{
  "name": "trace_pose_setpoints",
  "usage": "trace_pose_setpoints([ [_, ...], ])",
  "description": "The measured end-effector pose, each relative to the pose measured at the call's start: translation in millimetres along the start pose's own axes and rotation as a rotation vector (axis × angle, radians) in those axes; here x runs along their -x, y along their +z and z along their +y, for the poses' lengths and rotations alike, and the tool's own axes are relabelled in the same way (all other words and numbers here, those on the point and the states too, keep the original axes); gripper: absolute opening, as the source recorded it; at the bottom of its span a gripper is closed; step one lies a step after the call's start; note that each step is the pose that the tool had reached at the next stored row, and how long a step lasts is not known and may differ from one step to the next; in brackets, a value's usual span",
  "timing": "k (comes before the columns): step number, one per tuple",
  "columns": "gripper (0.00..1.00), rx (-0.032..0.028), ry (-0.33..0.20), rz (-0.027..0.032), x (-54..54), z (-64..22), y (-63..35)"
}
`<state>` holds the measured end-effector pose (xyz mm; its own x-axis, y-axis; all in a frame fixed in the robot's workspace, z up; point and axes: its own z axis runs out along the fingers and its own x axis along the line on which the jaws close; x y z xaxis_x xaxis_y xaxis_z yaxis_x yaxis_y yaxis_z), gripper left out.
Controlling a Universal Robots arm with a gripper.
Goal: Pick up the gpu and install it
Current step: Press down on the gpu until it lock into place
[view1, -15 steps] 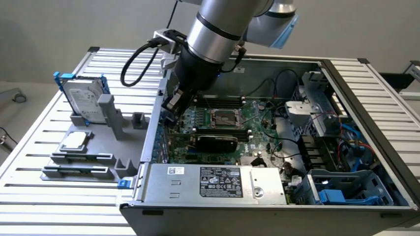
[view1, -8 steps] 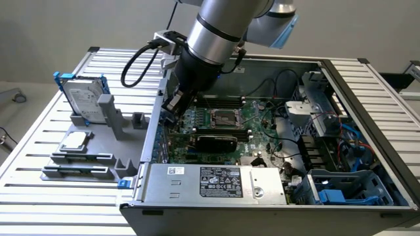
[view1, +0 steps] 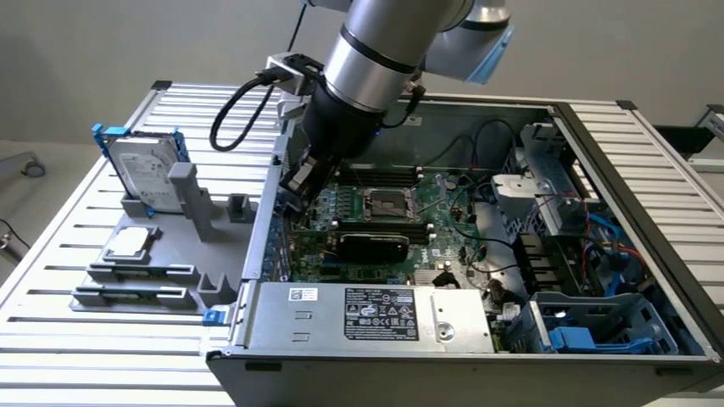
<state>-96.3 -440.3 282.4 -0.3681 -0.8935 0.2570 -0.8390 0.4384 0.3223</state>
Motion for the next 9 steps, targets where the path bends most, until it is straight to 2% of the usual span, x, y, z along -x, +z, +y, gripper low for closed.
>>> trace_pose_setpoints([
  [2,0.11,0.003,0.0,0.0042,-1.2,0.0,-5.3],
  [4,0.11,0.0051,0.0,0.0048,-2.0,-0.2,-10.0],
  [7,0.11,0.0052,0.0,0.0053,-2.2,-1.9,-14.3],
  [9,0.11,0.0027,-0.002,0.0047,-1.6,-3.6,-15.5],
])
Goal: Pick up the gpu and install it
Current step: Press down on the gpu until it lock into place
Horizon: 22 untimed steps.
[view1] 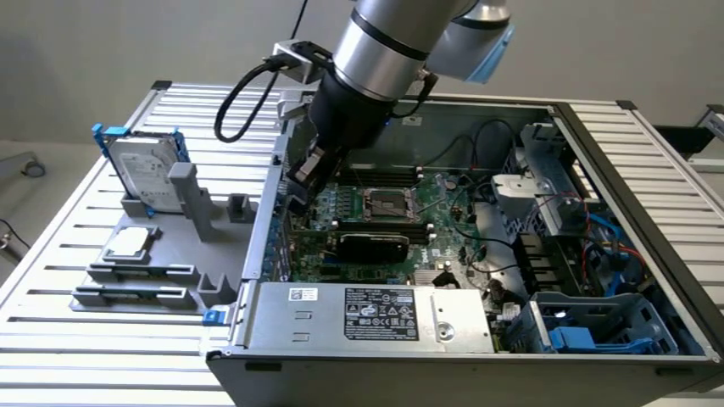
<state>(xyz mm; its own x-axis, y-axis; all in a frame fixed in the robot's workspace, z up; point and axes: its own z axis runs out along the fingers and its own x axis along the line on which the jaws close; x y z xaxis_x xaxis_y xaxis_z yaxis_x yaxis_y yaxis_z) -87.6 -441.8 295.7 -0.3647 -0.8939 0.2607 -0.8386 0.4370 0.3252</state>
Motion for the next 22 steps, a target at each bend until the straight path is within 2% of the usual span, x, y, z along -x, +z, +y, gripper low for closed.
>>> trace_pose_setpoints([
  [1,0.11,-0.0052,-0.001,-0.0016,0.1,-0.8,-0.4],
  [2,0.11,-0.0134,-0.002,-0.0047,0.2,-1.1,-0.6],
  [3,0.11,-0.0249,-0.004,-0.0088,0.2,-1.5,-0.7],
  [4,0.11,-0.0395,-0.006,-0.0143,0.2,-1.6,-0.8],
  [6,0.11,-0.0737,-0.01,-0.0269,0.1,-1.8,-0.8],
  [12,0.11,-0.1813,-0.035,-0.0629,-0.3,-2.0,-0.7],
  [15,0.11,-0.2249,-0.049,-0.0785,-0.4,-2.1,-0.8],
  [16,0.11,-0.2376,-0.054,-0.0839,-0.4,-2.2,-0.8],
  [18,0.11,-0.2564,-0.065,-0.0967,-0.3,-2.3,-0.8],
  [19,0.11,-0.2645,-0.071,-0.1056,-0.3,-2.3,-0.7],
  [22,0.11,-0.2769,-0.095,-0.1343,-0.3,-2.4,-0.9],
])
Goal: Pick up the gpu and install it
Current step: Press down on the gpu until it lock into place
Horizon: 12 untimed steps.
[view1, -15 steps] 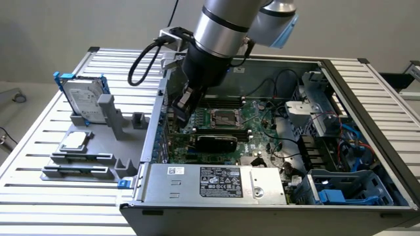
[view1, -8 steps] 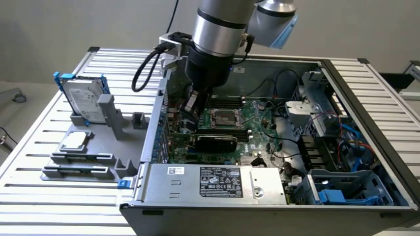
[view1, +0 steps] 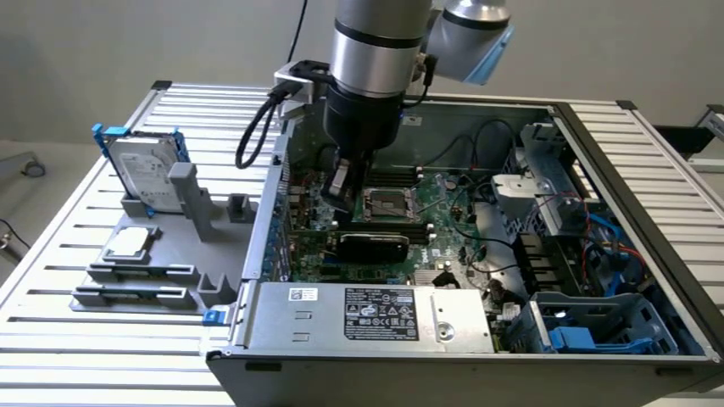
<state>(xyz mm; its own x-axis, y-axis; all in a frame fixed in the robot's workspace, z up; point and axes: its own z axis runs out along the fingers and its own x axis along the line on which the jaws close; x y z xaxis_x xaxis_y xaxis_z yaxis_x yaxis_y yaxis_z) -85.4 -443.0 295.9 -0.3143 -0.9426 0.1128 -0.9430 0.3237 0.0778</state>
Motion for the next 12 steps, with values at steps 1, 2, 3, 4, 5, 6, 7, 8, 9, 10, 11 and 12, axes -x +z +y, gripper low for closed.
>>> trace_pose_setpoints([
  [1,0.11,-0.003,-0.007,-0.0111,0.0,0.0,0.0],
  [2,0.11,-0.0052,-0.015,-0.0211,0.0,0.0,0.1],
  [3,0.11,-0.0059,-0.024,-0.0288,0.0,0.1,0.0],
  [4,0.11,-0.0062,-0.033,-0.0353,0.0,0.1,0.0],
  [5,0.11,-0.0065,-0.043,-0.0419,0.0,0.1,-0.2],
  [6,0.11,-0.0062,-0.05,-0.0494,-0.1,0.1,-0.3],
  [7,0.11,-0.0054,-0.052,-0.0526,-0.2,0.0,-0.3],
  [8,0.11,-0.0053,-0.052,-0.0531,-0.2,0.1,-0.3],
  [9,0.11,-0.0052,-0.052,-0.0531,-0.2,0.0,-0.3],
  [10,0.11,-0.0052,-0.052,-0.0531,-0.2,0.1,-0.3],
  [11,0.11,-0.0053,-0.052,-0.0532,-0.2,0.0,-0.3],
  [12,0.11,-0.0052,-0.052,-0.0531,-0.2,0.0,-0.3],
])
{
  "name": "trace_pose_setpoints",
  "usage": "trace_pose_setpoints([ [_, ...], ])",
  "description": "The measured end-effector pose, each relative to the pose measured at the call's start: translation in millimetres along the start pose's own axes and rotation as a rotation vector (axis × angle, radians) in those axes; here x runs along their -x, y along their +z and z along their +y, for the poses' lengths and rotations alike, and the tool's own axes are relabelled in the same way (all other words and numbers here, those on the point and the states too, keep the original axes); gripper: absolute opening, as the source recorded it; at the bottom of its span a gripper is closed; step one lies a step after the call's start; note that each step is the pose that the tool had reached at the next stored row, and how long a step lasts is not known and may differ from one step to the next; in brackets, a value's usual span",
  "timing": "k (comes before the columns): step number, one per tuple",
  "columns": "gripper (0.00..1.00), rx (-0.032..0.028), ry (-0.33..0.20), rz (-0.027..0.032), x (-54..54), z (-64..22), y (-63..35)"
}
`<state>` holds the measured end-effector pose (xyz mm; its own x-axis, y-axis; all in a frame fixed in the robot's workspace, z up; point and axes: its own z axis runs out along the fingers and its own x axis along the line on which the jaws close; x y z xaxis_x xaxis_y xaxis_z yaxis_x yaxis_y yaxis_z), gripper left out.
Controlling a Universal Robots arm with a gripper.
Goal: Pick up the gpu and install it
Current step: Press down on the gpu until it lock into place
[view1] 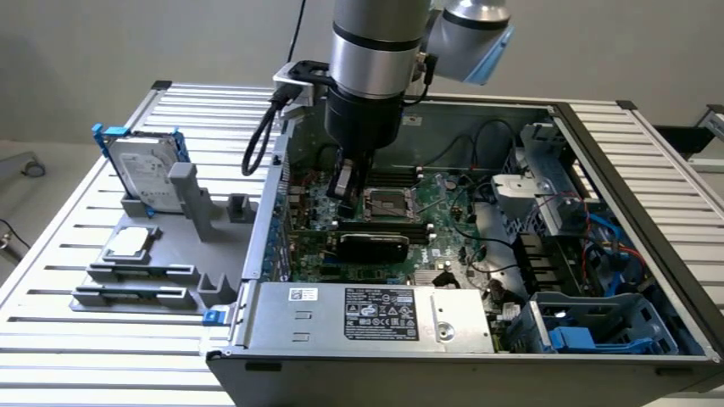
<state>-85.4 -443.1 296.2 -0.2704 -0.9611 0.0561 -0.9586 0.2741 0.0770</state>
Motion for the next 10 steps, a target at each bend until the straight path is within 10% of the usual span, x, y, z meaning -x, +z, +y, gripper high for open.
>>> trace_pose_setpoints([
  [10,0.11,0.0,0.0,0.0,0.0,0.0,0.0],
])
